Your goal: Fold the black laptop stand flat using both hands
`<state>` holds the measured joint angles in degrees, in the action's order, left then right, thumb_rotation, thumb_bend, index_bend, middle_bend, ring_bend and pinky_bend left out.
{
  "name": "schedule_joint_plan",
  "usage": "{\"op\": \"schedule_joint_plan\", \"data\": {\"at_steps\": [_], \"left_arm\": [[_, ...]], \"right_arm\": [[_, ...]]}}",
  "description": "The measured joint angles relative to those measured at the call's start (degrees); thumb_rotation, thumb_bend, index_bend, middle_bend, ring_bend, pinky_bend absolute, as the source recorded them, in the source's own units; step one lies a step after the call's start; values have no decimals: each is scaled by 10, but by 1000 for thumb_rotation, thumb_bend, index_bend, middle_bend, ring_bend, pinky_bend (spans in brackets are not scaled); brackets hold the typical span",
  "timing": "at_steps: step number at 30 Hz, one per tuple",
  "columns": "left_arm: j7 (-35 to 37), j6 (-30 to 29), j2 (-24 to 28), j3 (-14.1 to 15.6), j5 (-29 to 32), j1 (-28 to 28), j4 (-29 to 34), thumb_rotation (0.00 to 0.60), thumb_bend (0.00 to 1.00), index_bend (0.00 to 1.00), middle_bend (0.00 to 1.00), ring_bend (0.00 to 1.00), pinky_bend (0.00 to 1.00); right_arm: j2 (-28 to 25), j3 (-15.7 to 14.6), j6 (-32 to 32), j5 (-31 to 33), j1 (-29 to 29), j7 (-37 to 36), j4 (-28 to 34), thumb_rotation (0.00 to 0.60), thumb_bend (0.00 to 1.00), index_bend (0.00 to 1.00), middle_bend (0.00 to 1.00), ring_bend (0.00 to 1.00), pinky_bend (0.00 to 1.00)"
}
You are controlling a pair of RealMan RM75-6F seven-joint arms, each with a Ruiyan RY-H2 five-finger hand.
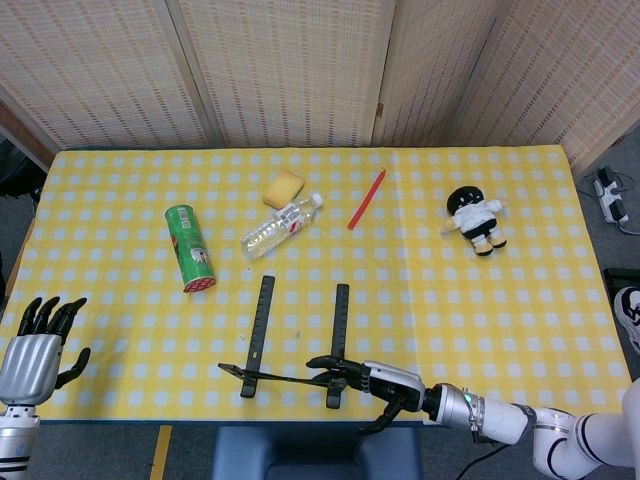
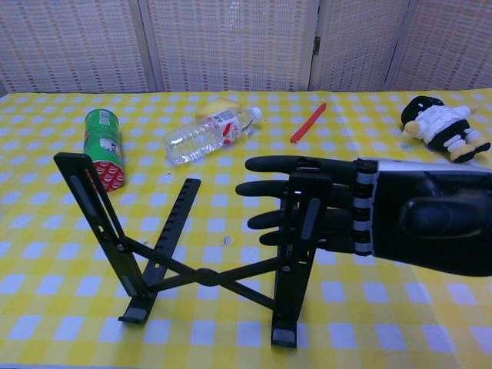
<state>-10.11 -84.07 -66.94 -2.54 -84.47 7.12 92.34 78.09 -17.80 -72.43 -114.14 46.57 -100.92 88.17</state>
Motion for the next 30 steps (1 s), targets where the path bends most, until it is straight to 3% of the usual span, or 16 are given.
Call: {"op": "schedule_joint_plan", "data": {"at_steps": [17, 30], "left_arm": [[1, 4, -4, 1, -2, 1, -6, 600, 406, 154, 247, 120, 0], [-8, 4, -3, 0, -3, 3, 2, 600, 407, 154, 246, 120, 0]], "right_arm": [[9, -12, -3, 45, -1, 19, -16, 492, 0, 0, 10, 85, 0], [55, -36, 7, 58, -10, -58, -77, 491, 0, 0, 13, 83, 0]]}}
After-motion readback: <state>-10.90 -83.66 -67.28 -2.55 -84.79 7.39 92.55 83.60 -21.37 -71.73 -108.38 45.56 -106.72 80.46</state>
